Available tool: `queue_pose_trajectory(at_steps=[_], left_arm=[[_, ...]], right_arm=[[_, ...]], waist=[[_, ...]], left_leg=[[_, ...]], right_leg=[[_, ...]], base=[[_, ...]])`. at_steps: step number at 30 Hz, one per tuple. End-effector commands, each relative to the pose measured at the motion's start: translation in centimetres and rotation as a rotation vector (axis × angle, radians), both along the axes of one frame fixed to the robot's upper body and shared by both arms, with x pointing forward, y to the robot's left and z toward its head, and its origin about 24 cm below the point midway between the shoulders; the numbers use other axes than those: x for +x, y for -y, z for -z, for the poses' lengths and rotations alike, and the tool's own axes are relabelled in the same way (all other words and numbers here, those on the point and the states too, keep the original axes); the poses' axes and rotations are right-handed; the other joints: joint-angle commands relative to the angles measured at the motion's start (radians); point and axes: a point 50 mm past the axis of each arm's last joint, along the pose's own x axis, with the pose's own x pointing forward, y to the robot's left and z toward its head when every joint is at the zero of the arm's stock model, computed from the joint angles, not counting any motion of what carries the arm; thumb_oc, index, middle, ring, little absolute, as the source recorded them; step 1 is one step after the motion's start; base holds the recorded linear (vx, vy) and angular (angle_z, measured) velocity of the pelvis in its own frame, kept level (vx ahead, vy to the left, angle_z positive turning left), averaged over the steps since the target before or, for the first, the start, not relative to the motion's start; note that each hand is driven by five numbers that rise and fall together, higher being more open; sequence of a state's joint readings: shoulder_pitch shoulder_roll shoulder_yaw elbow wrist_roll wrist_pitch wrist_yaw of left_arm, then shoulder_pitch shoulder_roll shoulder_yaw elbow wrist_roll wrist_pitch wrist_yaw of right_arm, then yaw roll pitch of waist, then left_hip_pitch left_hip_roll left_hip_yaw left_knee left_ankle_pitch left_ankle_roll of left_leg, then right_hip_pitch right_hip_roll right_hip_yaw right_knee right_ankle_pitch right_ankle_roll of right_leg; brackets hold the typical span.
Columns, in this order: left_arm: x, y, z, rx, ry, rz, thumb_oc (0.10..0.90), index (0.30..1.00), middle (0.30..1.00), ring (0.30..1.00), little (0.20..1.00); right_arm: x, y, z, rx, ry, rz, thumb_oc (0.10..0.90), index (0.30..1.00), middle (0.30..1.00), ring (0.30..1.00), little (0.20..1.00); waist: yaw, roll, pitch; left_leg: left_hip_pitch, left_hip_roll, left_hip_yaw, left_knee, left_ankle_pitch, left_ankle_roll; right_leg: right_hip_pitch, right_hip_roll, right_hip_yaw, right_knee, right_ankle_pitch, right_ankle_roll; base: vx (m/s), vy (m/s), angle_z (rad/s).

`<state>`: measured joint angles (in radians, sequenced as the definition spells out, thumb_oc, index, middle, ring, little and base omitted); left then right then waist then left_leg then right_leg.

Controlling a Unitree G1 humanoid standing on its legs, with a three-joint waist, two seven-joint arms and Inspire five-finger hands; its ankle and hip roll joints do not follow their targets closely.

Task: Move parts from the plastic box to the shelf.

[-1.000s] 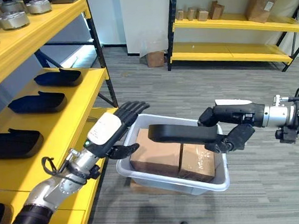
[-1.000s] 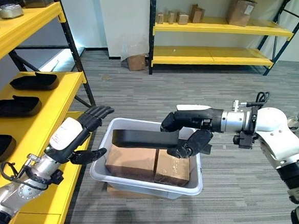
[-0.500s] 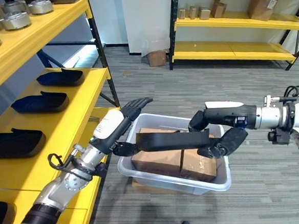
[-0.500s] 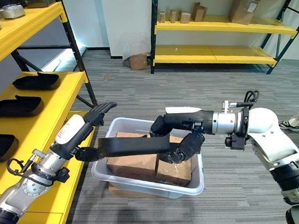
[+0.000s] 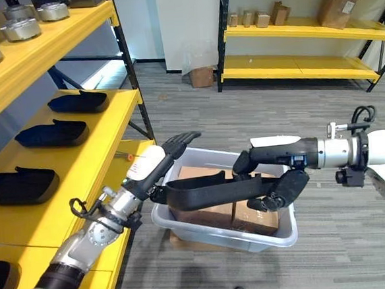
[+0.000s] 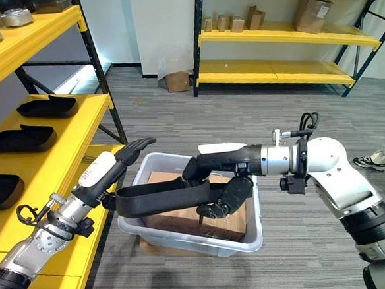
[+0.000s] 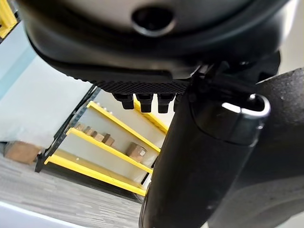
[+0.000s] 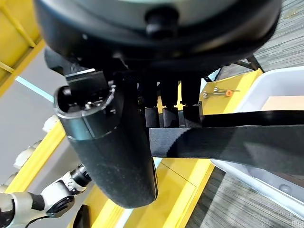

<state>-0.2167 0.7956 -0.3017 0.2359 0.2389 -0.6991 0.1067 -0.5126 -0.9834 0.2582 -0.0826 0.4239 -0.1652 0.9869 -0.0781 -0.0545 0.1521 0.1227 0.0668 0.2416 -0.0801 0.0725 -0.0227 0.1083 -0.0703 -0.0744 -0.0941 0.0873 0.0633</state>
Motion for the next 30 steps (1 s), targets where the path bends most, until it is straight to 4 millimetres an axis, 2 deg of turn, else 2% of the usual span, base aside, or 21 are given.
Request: queue_pose_trajectory(at_steps=[1, 7, 12, 23, 30], left_arm=[[1.3, 2.6, -4.2, -0.158, 0.156, 0.140, 0.900, 1.000, 1.000, 1.000, 1.000], [0.8, 2.7, -3.6, -0.141, 0.120, 0.169, 0.900, 1.000, 1.000, 1.000, 1.000], [0.3, 2.2, -3.7, -0.146, 0.094, 0.181, 0.900, 1.000, 1.000, 1.000, 1.000], [-0.7, 1.8, -3.5, -0.130, 0.047, 0.201, 0.900, 1.000, 1.000, 1.000, 1.000], [-0.7, -0.4, -2.9, -0.095, 0.026, 0.095, 0.900, 1.000, 1.000, 1.000, 1.000]], right_arm=[[0.2, -1.5, -5.0, 0.179, 0.211, -0.034, 0.400, 0.300, 0.300, 0.300, 0.300], [0.4, -0.7, -5.3, 0.180, 0.253, 0.025, 0.400, 0.300, 0.300, 0.300, 0.300], [0.7, 0.8, -5.8, 0.197, 0.289, 0.103, 0.400, 0.300, 0.300, 0.300, 0.300], [0.6, 2.0, -6.3, 0.211, 0.323, 0.162, 0.400, 0.300, 0.300, 0.300, 0.300], [0.7, 2.9, -6.0, 0.211, 0.326, 0.204, 0.400, 0.300, 0.300, 0.300, 0.300]], waist=[[0.020, -0.021, -0.074], [0.019, -0.020, -0.069], [0.022, -0.020, -0.069], [0.030, -0.018, -0.064], [0.035, -0.015, -0.063]], left_leg=[[0.036, 0.046, -0.048, -0.006, -0.086, -0.045], [0.036, 0.046, -0.046, -0.003, -0.087, -0.044], [0.037, 0.045, -0.047, -0.004, -0.088, -0.044], [0.036, 0.045, -0.054, -0.002, -0.088, -0.042], [0.034, 0.045, -0.055, -0.003, -0.085, -0.044]], right_leg=[[0.031, -0.079, -0.026, 0.041, -0.061, 0.085], [0.030, -0.080, -0.024, 0.042, -0.061, 0.085], [0.031, -0.081, -0.025, 0.041, -0.060, 0.086], [0.033, -0.082, -0.031, 0.041, -0.061, 0.084], [0.033, -0.084, -0.035, 0.042, -0.063, 0.084]], base=[[0.00, 0.000, 0.00], [0.00, 0.000, 0.00], [0.00, 0.000, 0.00], [0.00, 0.000, 0.00], [0.00, 0.000, 0.00]])
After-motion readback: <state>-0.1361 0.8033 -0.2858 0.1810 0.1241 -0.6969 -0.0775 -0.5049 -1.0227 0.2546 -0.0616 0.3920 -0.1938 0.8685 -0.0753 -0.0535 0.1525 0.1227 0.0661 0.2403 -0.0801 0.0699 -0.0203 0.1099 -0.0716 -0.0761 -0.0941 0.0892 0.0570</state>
